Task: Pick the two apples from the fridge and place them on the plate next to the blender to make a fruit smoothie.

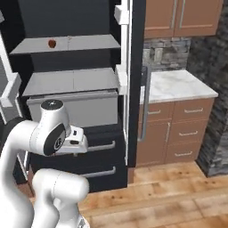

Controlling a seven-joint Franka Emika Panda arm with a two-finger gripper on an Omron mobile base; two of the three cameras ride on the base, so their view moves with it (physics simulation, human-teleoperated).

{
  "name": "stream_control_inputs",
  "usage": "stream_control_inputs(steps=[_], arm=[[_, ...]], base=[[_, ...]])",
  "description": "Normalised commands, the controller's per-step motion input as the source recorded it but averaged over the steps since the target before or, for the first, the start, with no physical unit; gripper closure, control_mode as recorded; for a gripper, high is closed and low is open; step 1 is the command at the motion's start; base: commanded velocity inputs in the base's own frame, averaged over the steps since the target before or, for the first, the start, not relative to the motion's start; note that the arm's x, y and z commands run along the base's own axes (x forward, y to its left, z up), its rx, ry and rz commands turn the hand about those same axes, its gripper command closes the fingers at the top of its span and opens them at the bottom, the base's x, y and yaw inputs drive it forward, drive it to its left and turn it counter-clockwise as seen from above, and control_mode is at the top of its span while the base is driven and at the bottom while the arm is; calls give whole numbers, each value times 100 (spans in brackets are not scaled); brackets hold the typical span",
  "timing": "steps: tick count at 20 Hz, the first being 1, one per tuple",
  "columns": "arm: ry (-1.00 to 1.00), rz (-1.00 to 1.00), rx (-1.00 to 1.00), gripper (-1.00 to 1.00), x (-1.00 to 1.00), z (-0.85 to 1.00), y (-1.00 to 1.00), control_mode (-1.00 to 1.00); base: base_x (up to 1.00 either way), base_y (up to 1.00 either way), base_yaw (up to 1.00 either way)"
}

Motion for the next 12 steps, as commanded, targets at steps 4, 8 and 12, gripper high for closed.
stream_control_inputs(steps=[4,8,12], arm=[[0,0,0,-100,0,0,0,100],[0,0,0,-100,0,0,0,100],[0,0,0,-100,0,0,0,100]], base=[[78,0,49],[80,-17,41],[78,-22,41]])
